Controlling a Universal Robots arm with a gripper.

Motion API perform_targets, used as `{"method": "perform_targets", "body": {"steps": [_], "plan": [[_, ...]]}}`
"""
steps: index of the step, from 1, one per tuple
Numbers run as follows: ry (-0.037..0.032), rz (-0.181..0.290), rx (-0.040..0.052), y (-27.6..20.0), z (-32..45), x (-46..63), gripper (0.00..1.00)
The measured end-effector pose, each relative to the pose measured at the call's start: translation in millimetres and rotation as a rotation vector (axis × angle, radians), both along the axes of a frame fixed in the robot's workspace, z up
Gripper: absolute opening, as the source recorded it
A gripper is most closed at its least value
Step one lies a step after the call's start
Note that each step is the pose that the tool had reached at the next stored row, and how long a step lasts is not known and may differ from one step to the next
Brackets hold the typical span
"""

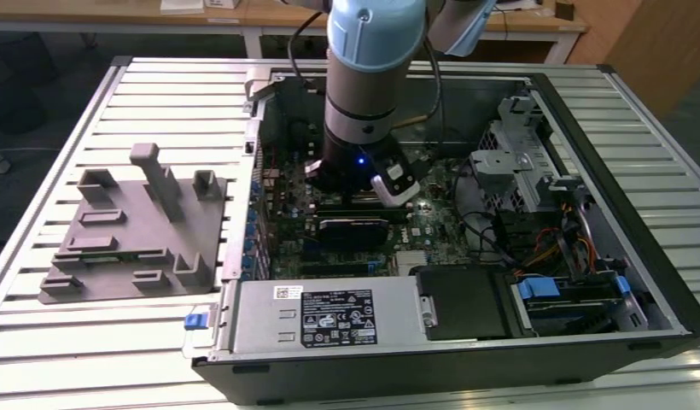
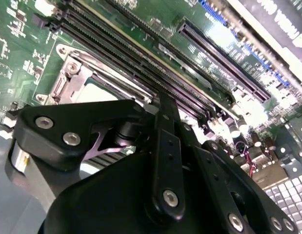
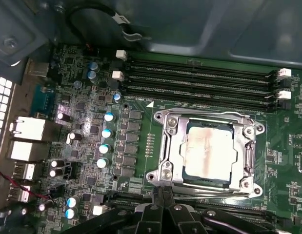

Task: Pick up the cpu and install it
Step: 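Install the second cpu locking lever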

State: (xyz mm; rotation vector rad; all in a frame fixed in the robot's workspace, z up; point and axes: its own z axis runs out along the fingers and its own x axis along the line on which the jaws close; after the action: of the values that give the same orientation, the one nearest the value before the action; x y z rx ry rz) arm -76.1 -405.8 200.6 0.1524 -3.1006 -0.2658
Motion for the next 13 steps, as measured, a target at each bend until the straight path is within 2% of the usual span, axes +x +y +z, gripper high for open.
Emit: {"method": "perform_targets", "body": {"steps": [2, 7, 13], "plan": [[0.0000, 0.000, 0.0067, -2.3, 0.0, 0.0, 0.11], [-0.0012, 0.000, 0.0506, -9.5, -0.1, -1.0, 0.11], [-0.0056, 0.000, 0.0714, -10.8, -3.3, -5.5, 0.11]]}}
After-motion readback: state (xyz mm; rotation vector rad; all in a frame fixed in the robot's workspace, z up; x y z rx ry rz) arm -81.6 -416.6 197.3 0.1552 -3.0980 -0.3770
